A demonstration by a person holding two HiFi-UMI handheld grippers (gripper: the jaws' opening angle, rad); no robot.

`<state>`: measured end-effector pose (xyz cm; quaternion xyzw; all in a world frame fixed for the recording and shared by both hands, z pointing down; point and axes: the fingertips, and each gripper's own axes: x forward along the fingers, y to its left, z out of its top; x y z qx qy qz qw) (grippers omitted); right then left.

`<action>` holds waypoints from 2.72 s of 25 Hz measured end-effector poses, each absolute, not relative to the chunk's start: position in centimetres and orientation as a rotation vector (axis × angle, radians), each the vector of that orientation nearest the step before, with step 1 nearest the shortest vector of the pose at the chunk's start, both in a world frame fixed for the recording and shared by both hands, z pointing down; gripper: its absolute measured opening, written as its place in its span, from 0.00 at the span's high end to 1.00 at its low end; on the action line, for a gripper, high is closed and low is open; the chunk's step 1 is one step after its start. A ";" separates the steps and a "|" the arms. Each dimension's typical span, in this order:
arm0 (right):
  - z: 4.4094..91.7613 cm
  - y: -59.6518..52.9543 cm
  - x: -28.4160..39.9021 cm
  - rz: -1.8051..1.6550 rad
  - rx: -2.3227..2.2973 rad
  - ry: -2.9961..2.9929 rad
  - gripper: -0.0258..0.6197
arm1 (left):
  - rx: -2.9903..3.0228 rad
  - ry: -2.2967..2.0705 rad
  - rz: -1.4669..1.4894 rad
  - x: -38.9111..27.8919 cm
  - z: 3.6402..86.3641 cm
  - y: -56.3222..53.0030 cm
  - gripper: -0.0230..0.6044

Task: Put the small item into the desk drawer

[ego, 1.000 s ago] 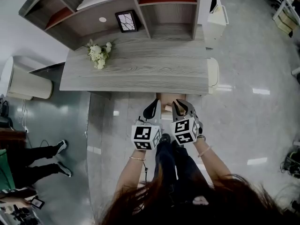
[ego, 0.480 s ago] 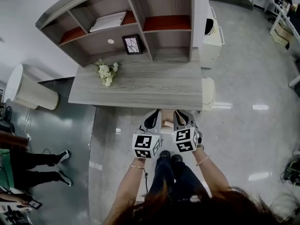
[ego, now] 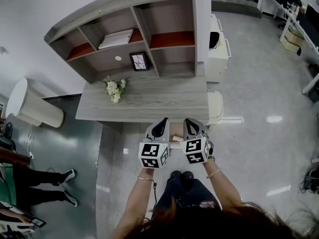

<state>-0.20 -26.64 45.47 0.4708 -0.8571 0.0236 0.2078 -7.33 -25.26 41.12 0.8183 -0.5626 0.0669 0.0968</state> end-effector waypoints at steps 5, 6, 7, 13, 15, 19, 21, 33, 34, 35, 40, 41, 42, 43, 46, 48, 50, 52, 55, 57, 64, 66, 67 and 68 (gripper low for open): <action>42.4 -26.2 0.1 0.036 1.357 -2.401 0.96 | 2.470 -1.630 0.183 -6.6 38.6 -25.0 0.94; 41.9 -26.1 0.2 0.034 1.367 -2.402 0.96 | 2.484 -1.620 0.185 -6.4 38.0 -24.9 0.94; 41.3 -26.0 0.2 0.033 1.376 -2.405 0.96 | 2.498 -1.612 0.190 -6.3 37.5 -24.8 0.94; 37.9 -25.8 0.4 0.015 1.449 -2.433 0.96 | 2.540 -1.592 0.190 -6.5 34.9 -24.5 0.94; 36.9 -25.7 0.5 0.038 1.476 -2.445 0.96 | 2.553 -1.595 0.182 -6.6 33.9 -24.6 0.94; 34.6 -25.3 0.4 0.028 1.506 -2.474 0.96 | 2.574 -1.588 0.180 -6.7 32.1 -24.7 0.94; 33.2 -25.1 0.0 -0.011 1.506 -2.491 0.96 | 2.578 -1.585 0.172 -6.7 31.2 -24.9 0.94; 29.3 -25.6 0.2 -0.014 1.596 -2.502 0.96 | 2.622 -1.584 0.148 -7.3 27.3 -25.5 0.94; 29.1 -25.7 0.2 -0.013 1.601 -2.504 0.96 | 2.623 -1.585 0.146 -7.5 27.0 -25.5 0.94; 28.9 -25.7 0.1 -0.014 1.604 -2.506 0.96 | 2.623 -1.587 0.144 -7.7 26.9 -25.6 0.94; 28.3 -25.8 -0.3 -0.017 1.619 -2.510 0.96 | 2.623 -1.589 0.145 -8.5 26.7 -25.7 0.94; 28.2 -25.8 -0.3 -0.014 1.622 -2.513 0.96 | 2.624 -1.589 0.145 -8.7 26.6 -25.7 0.94; 28.0 -25.8 -0.4 -0.013 1.626 -2.515 0.96 | 2.625 -1.590 0.142 -8.8 26.5 -25.8 0.94; 27.7 -25.9 -0.4 -0.015 1.630 -2.516 0.96 | 2.625 -1.591 0.139 -9.0 26.4 -25.8 0.94; 27.4 -26.0 -0.7 -0.030 1.640 -2.509 0.96 | 2.622 -1.590 0.128 -9.4 26.1 -25.9 0.94; 27.3 -25.9 -0.7 -0.031 1.651 -2.499 0.96 | 2.625 -1.586 0.126 -9.5 26.1 -25.7 0.94; 27.2 -25.7 -0.8 -0.034 1.660 -2.493 0.96 | 2.630 -1.581 0.123 -9.6 26.0 -25.5 0.94; 27.2 -25.5 -0.9 -0.041 1.662 -2.492 0.96 | 2.633 -1.581 0.118 -9.8 25.9 -25.3 0.94; 27.1 -25.3 -1.3 -0.047 1.660 -2.492 0.96 | 2.630 -1.581 0.115 -10.1 26.0 -25.0 0.94; 27.1 -25.0 -1.4 -0.051 1.658 -2.490 0.96 | 2.628 -1.580 0.112 -10.2 26.0 -24.8 0.94; 27.1 -24.4 -2.2 -0.059 1.645 -2.486 0.96 | 2.612 -1.582 0.096 -11.1 26.2 -24.1 0.94; 27.2 -24.3 -2.3 -0.066 1.642 -2.479 0.96 | 2.605 -1.581 0.090 -11.3 26.3 -24.0 0.94; 27.3 -24.2 -2.3 -0.072 1.643 -2.474 0.96 | 2.604 -1.581 0.088 -11.4 26.4 -23.9 0.94; 27.3 -24.1 -2.3 -0.074 1.643 -2.472 0.96 | 2.603 -1.582 0.085 -11.5 26.4 -23.8 0.94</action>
